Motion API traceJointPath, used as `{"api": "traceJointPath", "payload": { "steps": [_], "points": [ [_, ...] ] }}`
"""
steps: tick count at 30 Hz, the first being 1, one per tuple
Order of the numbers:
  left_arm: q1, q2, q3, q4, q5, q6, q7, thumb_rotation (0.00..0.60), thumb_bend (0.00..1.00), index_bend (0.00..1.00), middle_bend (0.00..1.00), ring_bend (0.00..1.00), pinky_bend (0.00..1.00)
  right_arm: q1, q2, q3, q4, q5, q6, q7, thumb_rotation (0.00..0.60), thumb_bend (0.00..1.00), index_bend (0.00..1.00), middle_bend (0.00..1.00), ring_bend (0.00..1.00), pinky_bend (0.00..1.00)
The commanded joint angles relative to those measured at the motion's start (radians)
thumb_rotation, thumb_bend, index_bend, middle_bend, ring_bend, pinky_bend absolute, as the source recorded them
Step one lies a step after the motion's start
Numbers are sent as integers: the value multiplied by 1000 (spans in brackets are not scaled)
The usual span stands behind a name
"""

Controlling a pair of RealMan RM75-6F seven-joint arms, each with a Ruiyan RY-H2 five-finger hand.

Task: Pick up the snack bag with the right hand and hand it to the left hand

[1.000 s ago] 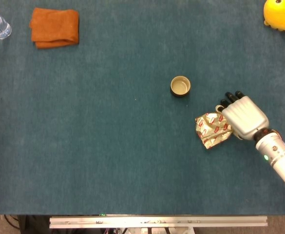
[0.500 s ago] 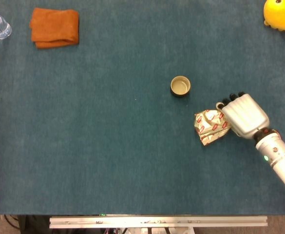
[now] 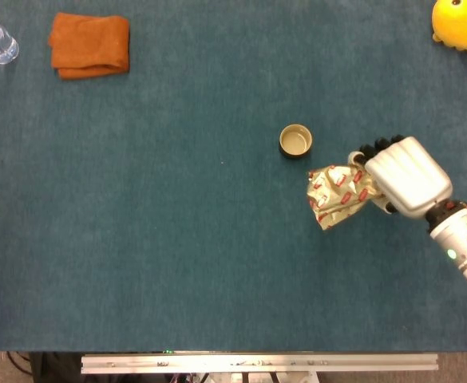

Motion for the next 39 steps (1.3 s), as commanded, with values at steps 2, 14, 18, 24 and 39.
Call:
{"api": "traceJointPath", "payload": {
  "steps": [2, 14, 18, 24, 39],
  "points": [
    [-52, 44, 0, -43, 5, -78, -38, 600, 254, 299, 228, 168, 260, 40, 47, 49, -80, 41, -18, -22, 600, 399, 619, 507, 424, 512],
    [-176, 114, -27, -87, -82, -276, -242, 600, 254, 299, 228, 169, 263, 155, 13, 128, -190, 187, -26, -165, 600, 398, 618, 507, 424, 518],
    [-200, 131, -31, -96, -106, -319, -313, 600, 254, 299, 229, 173, 263, 190, -11, 149, -195, 229, -8, -203, 600, 398, 618, 507, 424, 518],
    [-231, 151, -35, -100, -148, -389, -440, 600, 254, 299, 235, 180, 264, 236, -49, 161, -190, 263, 24, -260, 600, 397, 618, 507, 424, 518],
    [-319, 215, -42, -77, -191, -624, -831, 600, 254, 304, 249, 200, 293, 347, -153, 189, -188, 330, 105, -397, 600, 397, 618, 507, 428, 518]
  ]
}}
